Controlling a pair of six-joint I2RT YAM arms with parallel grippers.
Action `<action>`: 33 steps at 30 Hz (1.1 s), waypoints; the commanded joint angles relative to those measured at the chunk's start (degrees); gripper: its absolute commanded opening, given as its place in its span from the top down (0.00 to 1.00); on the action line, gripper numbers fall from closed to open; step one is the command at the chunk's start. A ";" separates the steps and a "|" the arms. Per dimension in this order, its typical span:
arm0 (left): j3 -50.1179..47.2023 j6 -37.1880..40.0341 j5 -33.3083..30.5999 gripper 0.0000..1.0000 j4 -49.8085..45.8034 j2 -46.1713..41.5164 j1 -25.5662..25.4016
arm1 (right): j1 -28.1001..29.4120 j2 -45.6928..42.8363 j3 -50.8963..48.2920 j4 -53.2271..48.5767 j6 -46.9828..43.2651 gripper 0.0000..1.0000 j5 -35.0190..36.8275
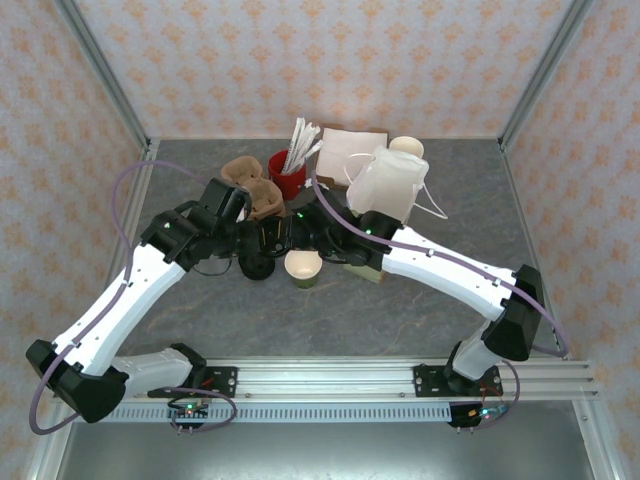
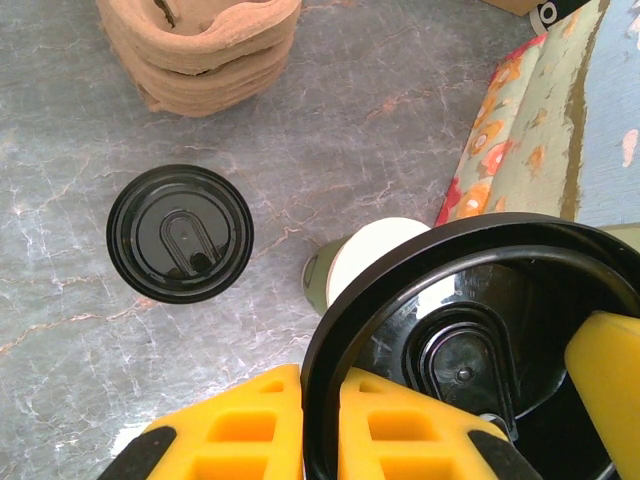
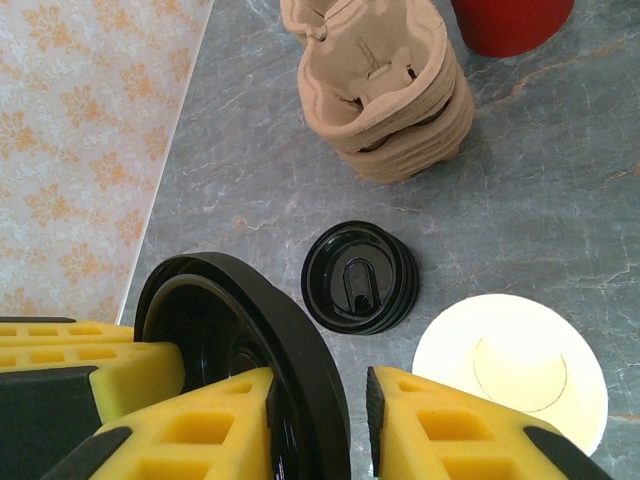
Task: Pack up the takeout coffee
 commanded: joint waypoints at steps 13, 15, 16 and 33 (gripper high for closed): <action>4.08 6.61 0.51 0.49 2.48 -3.92 -0.71 | -1.02 -0.92 4.44 -7.34 -1.36 1.00 -0.06; 5.35 9.34 0.85 0.45 2.82 -5.08 -0.71 | -2.60 -1.01 4.83 -8.86 -0.73 1.00 -3.32; 6.09 11.13 1.21 0.44 2.99 -5.57 -0.72 | -3.60 -1.18 4.89 -9.65 -0.10 1.00 -4.94; 6.88 47.21 15.04 0.52 9.58 -10.15 -11.69 | -14.57 -5.76 8.73 -29.35 -4.61 1.00 -28.41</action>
